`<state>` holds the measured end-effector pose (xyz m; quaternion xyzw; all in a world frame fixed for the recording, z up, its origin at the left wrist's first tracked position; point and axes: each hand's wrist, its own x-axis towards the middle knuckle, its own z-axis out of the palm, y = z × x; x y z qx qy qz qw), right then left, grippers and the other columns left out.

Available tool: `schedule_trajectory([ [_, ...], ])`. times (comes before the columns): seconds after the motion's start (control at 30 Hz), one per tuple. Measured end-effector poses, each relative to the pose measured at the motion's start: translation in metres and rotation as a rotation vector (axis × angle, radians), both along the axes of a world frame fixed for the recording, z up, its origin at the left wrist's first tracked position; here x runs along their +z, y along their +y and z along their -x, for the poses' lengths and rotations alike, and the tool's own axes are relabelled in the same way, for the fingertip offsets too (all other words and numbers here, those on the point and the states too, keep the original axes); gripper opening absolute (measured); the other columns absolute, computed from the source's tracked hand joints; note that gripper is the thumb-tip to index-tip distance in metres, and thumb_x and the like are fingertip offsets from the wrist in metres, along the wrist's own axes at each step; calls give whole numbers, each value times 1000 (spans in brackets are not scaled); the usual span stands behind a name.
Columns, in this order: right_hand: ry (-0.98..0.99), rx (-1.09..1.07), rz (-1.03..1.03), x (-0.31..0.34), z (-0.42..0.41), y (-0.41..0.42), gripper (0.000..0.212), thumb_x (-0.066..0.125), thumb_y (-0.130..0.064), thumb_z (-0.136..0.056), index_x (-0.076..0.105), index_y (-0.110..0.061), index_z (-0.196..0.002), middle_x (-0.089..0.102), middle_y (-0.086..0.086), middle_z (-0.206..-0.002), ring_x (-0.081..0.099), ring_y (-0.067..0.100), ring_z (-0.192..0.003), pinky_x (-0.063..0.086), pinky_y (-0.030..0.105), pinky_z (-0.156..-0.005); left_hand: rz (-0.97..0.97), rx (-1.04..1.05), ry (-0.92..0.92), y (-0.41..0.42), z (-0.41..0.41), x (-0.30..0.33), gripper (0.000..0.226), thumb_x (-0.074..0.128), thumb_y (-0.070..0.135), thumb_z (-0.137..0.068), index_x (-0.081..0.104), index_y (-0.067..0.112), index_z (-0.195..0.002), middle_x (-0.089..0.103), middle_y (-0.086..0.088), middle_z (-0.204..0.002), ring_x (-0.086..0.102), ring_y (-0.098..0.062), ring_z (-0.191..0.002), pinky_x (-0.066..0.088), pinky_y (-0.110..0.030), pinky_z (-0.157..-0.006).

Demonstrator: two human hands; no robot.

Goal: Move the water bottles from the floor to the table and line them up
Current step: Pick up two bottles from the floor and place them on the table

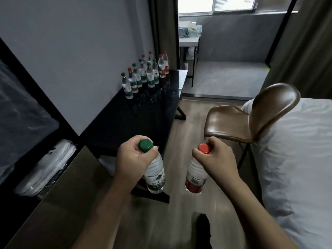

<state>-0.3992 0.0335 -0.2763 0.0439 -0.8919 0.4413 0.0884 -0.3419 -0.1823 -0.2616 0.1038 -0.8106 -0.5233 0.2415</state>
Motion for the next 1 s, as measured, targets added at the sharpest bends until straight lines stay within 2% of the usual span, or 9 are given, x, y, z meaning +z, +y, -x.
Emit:
schedule_trajectory([
  [0.13,-1,52,-34,-15,78,-10,30,69,-41,-64,48,-19,-64,53,-4,-57,52,10,-55,34,24,-46,30,50,-26,-5,68,-9,8,73,27,-66,67,26,-70,65,3,-63,61,-7,-58,50,-21,-54],
  [0.23,25,99,-46,-11,147,-17,30,69,-42,-65,51,-17,-66,55,-3,-60,54,12,-57,41,29,-49,7,68,-32,-8,131,-5,9,74,28,-66,68,24,-72,66,-1,-66,64,-20,-63,54,-30,-57],
  [0.33,59,105,-19,7,220,-20,30,67,-44,-65,51,-19,-67,57,-4,-61,55,11,-59,45,32,-51,31,84,9,-12,200,10,9,75,25,-67,67,24,-72,65,0,-67,61,-12,-59,51,-20,-55],
  [0.43,94,128,1,20,286,-23,27,68,-45,-66,49,-26,-66,57,-10,-60,54,4,-58,39,25,-50,47,112,43,-18,260,18,10,76,24,-69,67,25,-73,61,4,-64,56,-3,-57,47,-15,-53],
  [0.57,65,141,3,18,359,-29,26,69,-46,-68,50,-28,-68,58,-11,-62,55,3,-59,44,26,-52,17,120,6,-29,321,14,9,75,27,-68,68,25,-74,62,2,-65,57,-5,-57,48,-17,-53],
  [0.7,19,144,28,4,429,-46,25,70,-42,-67,49,-28,-65,57,-12,-59,55,0,-61,34,20,-49,20,136,-36,-48,382,3,7,73,28,-68,68,26,-72,65,3,-66,60,-3,-56,49,-14,-53],
  [0.8,-14,159,10,-13,483,-67,26,68,-44,-63,49,-27,-62,56,-11,-58,53,2,-57,33,22,-50,7,135,-80,-65,433,-14,7,74,28,-69,67,25,-71,66,-1,-66,61,-7,-56,51,-17,-53],
  [0.9,-26,231,-46,-25,537,-96,25,69,-44,-66,51,-27,-64,57,-11,-59,54,3,-58,35,22,-49,-22,146,-86,-88,490,-28,9,75,26,-69,67,23,-71,66,-4,-68,60,-8,-57,51,-17,-54],
  [1.0,-10,307,-114,-20,594,-127,25,71,-43,-70,52,-27,-69,57,-10,-63,55,5,-60,45,26,-52,-7,146,-89,-110,551,-26,11,75,29,-69,66,23,-71,64,-5,-68,59,-13,-57,48,-18,-53],
])
